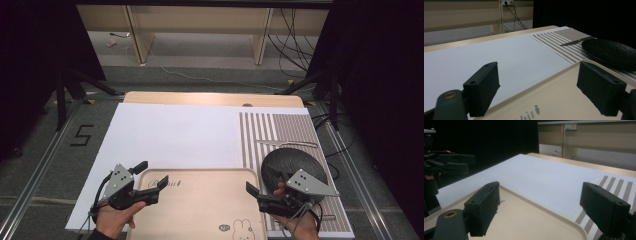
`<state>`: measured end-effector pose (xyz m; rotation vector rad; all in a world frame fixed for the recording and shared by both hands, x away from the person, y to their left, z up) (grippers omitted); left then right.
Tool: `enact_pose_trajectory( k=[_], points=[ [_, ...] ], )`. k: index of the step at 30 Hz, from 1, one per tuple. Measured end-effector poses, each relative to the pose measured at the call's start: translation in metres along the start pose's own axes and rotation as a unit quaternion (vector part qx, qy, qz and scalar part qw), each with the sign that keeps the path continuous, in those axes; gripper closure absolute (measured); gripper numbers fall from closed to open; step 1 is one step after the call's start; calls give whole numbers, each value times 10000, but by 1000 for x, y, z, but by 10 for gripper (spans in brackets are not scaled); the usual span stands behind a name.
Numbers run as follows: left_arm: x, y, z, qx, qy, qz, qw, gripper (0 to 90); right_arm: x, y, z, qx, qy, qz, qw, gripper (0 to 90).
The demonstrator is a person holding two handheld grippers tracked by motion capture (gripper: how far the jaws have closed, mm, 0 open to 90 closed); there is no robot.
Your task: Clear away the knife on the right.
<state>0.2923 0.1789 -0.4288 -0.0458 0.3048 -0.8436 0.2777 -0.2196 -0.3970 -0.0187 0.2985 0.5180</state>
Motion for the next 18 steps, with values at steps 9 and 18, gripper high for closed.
enact_pose_trajectory(
  k=[9,18],
  points=[
    [0,-1,0,9,6,-16,10000,173,-1,-4,1,11,-10,-39,10000,172],
    [0,-2,1,41,31,-55,10000,172,0,-14,3,7,-33,-172,9998,172]
  ],
)
Point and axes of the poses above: each handheld gripper's, and its own axes: x roughly forward along the jaws, z roughly out of its top, y roughly to its left, the point moved 1 cm from there along x, roughly forward along the jaws, and after that the axes turned 13 degrees about -z, right-handed, at the moved point
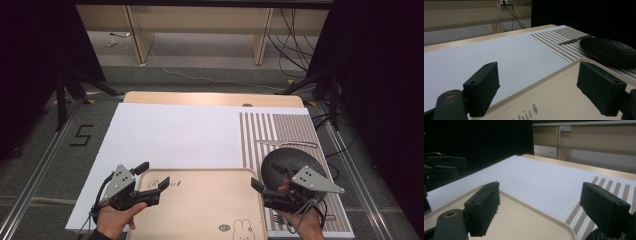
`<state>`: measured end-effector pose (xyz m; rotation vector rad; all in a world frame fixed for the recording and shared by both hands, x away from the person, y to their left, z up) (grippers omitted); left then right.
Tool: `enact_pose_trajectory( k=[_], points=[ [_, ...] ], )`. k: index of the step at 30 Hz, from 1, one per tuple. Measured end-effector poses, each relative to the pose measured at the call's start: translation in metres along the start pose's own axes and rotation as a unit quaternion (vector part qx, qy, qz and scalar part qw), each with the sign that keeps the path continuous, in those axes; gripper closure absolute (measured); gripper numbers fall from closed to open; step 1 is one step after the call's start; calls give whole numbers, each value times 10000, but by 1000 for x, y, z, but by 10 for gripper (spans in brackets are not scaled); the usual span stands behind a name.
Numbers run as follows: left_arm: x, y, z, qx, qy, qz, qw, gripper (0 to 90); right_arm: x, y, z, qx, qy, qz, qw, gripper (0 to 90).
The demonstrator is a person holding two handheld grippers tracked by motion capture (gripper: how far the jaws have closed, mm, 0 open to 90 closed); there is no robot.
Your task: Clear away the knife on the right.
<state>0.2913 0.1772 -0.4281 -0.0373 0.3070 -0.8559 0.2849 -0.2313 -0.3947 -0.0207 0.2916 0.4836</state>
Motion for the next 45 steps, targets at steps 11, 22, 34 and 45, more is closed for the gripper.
enact_pose_trajectory(
  k=[11,22,34,45],
  points=[
    [0,0,0,7,-17,-4,10000,173,1,-24,10,-137,88,-30,9999,170],
    [2,1,-1,18,4,2,10000,173,7,-64,26,-286,441,-242,9983,176],
    [3,2,0,55,-1,12,10000,172,31,-97,42,-763,1170,-498,9889,184],
    [5,1,-1,96,41,-41,9999,172,74,-143,47,-1044,2223,-713,9668,191]
  ],
)
Point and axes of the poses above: each handheld gripper's, and its own axes: x roughly forward along the jaws, z roughly out of its top, y roughly to its left, the point moved 1 cm from there along x, roughly forward along the jaws, and after that the axes turned 13 degrees about -z, right-handed, at the moved point
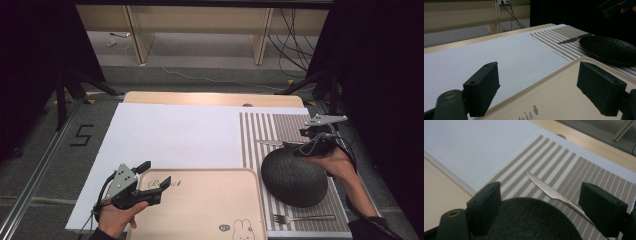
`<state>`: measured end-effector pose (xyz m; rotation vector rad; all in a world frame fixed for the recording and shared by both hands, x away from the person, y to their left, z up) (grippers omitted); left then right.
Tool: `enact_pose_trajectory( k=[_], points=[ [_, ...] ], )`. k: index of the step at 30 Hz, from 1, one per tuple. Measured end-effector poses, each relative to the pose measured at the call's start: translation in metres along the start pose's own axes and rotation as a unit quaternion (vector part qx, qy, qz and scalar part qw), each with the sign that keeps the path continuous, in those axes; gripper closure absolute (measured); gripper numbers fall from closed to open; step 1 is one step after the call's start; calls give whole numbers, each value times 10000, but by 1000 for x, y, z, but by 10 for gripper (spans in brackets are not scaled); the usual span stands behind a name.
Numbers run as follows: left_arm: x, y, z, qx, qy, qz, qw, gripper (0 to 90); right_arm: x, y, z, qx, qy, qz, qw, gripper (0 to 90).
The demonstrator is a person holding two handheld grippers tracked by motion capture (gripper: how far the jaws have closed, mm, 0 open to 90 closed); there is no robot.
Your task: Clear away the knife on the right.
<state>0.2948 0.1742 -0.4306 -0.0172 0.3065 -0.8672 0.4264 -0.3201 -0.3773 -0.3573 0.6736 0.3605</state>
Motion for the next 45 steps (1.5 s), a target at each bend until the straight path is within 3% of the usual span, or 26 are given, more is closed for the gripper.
enact_pose_trajectory(
  k=[2,4,5,7,13,22,34,38,39,45],
  points=[
    [-1,0,2,86,-15,-15,10000,173,8,-5,1,-5,163,-15,9999,193],
    [-3,2,3,58,-93,3,9999,172,12,-8,2,-11,230,11,9997,193],
    [-3,2,3,23,-97,23,9999,173,20,-11,2,-135,439,-14,9989,193],
    [-4,4,2,26,-80,52,10000,172,24,-13,3,-171,534,-35,9984,193],
    [-4,6,2,36,-76,73,9999,172,45,-29,7,-98,950,-108,9954,201],
    [-3,4,1,64,-31,27,10000,173,64,-46,10,-61,1262,-250,9917,203],
    [-2,4,1,107,-89,-40,9999,174,83,-59,13,-223,1814,-335,9826,206],
    [-1,3,1,149,-67,-58,9998,176,92,-58,12,-382,2047,-398,9773,212],
    [-1,3,1,152,-60,-59,9998,176,97,-58,11,-510,2154,-423,9743,216],
    [0,2,1,158,-82,-101,9998,178,105,-57,10,-597,2335,-457,9694,232]
  ],
)
Point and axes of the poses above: each handheld gripper's, and its own axes: x roughly forward along the jaws, z roughly out of its top, y roughly to its left, the point moved 1 cm from there along x, roughly forward along the jaws, and after that the axes turned 13 degrees about -z, right-handed, at the moved point
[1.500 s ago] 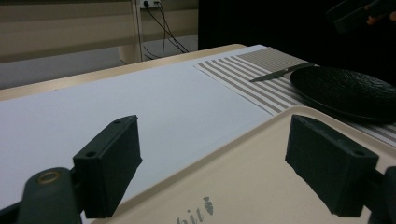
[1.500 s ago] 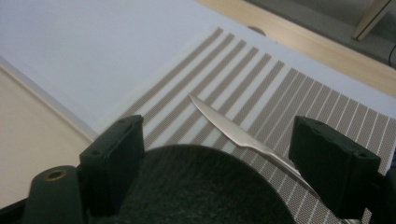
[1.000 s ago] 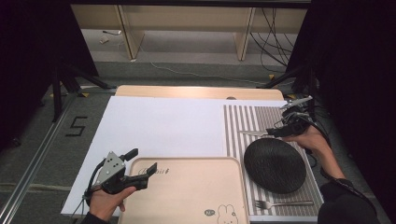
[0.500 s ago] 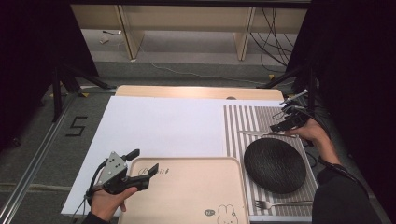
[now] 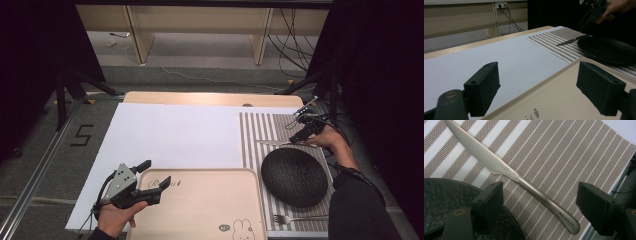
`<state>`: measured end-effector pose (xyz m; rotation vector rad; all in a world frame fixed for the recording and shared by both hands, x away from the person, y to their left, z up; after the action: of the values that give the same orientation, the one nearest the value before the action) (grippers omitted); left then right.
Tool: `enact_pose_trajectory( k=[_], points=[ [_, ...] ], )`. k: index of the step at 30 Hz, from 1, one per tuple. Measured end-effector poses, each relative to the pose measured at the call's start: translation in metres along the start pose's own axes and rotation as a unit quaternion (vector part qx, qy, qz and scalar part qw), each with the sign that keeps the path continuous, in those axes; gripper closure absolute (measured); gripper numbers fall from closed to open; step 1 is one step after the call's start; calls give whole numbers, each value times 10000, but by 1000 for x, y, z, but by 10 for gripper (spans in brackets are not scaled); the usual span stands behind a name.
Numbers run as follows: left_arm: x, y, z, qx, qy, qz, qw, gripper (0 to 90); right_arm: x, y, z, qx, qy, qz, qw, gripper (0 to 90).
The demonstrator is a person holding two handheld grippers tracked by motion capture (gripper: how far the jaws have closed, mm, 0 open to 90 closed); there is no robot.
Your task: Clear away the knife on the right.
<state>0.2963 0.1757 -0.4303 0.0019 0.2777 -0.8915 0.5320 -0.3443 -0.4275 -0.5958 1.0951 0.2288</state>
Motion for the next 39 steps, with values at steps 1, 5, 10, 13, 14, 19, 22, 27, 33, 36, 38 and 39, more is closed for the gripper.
enact_pose_trajectory(
  k=[1,5,10,13,14,19,22,27,33,36,38,39],
  points=[
    [0,0,0,6,8,-1,10000,178,2,0,0,-47,48,-30,10000,234],
    [0,0,0,-2,7,15,10000,179,8,1,2,-104,204,-82,9997,244],
    [-1,0,0,-5,-8,17,10000,180,16,3,6,-296,357,-178,9988,261],
    [0,-1,-1,18,17,31,10000,180,18,5,7,-464,420,-190,9979,267],
    [1,-1,-1,25,31,26,10000,180,18,7,7,-500,473,-171,9975,269],
    [1,-1,-1,34,24,25,10000,182,24,8,9,-564,571,-232,9965,295],
    [0,0,-1,33,23,35,10000,182,26,9,11,-650,654,-280,9953,305],
    [-1,0,0,42,-8,50,10000,182,30,13,11,-815,710,-340,9936,334],
    [-2,1,0,16,-22,83,10000,182,33,14,10,-873,749,-342,9928,385],
    [-1,1,0,31,-10,73,10000,182,34,14,10,-942,782,-306,9920,391],
    [-1,1,0,31,-19,79,10000,182,34,14,10,-889,761,-261,9928,403],
    [-1,1,0,34,-22,82,10000,182,34,14,10,-891,752,-230,9929,417]
  ],
)
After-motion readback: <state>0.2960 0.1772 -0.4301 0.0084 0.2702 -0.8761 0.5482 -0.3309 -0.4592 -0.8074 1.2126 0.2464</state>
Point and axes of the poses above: each handheld gripper's, and its own axes: x roughly forward along the jaws, z roughly out of its top, y roughly to its left, the point moved 1 cm from there along x, roughly forward along the jaws, and after that the axes turned 13 degrees about -z, right-handed, at the moved point
